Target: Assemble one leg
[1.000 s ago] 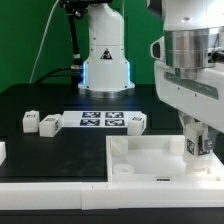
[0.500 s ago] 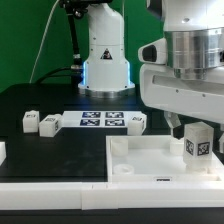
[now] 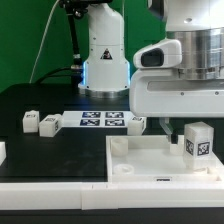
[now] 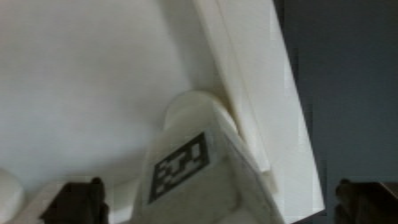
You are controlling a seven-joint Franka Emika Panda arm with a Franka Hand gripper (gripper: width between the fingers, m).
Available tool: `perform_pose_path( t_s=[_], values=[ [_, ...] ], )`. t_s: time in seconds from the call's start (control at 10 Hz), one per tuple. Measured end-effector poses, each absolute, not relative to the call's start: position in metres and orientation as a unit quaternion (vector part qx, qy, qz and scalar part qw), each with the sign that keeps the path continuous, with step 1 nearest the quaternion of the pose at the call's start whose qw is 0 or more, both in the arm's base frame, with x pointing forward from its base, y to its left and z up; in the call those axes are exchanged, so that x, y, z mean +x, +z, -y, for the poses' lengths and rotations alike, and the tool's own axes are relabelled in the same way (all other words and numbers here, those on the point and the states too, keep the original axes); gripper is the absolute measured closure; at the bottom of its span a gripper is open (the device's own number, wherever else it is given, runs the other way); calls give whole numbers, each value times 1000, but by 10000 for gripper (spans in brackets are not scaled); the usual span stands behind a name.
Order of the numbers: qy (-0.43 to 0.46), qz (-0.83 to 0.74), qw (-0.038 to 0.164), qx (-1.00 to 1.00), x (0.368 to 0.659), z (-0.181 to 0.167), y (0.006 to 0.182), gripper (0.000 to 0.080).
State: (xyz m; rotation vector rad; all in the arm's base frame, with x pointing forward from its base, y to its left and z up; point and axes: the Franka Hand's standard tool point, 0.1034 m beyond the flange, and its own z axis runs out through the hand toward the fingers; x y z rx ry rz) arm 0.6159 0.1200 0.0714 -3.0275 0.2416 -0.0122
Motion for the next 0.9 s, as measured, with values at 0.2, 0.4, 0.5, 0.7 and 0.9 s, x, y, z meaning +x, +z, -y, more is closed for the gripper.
perform_pose_path(
  t_s=[0.2,0.4,0.5,0.7,0.9],
  values=[
    [-8,-7,51,-999,616,-119,72,150],
    [-12,66,47,-997,617,-117,72,321],
    [-12,59,47,-997,617,-117,72,321],
    [-11,43,47,-998,617,-117,72,509],
    [-6,-67,49,-997,617,-116,72,509]
  ],
)
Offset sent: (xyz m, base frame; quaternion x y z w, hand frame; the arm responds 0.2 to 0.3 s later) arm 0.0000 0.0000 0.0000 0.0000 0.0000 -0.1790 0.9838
